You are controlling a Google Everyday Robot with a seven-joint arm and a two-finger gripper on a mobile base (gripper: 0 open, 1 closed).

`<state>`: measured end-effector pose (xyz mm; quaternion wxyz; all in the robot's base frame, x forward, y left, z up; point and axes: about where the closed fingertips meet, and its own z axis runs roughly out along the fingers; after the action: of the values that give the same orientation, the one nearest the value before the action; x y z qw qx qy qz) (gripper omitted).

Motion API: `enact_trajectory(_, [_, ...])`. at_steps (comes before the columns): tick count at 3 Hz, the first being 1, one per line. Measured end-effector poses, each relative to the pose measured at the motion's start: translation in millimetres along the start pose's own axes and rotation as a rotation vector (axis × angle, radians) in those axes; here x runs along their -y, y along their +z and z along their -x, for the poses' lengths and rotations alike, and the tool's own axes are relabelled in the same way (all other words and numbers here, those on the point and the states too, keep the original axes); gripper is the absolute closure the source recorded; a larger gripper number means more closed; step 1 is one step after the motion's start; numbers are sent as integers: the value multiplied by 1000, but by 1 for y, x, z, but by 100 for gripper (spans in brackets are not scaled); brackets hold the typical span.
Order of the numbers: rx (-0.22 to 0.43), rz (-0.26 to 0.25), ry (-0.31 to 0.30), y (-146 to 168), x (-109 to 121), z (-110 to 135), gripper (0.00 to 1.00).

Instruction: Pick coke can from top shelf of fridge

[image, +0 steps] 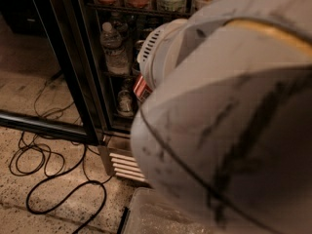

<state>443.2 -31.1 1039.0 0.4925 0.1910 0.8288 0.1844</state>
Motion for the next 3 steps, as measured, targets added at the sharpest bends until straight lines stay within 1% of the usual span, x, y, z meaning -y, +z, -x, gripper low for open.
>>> enact_trajectory(2, [-1, 2, 5, 0, 1, 0, 100])
enact_trajectory(3, [-33, 86, 14, 1, -11, -6, 100])
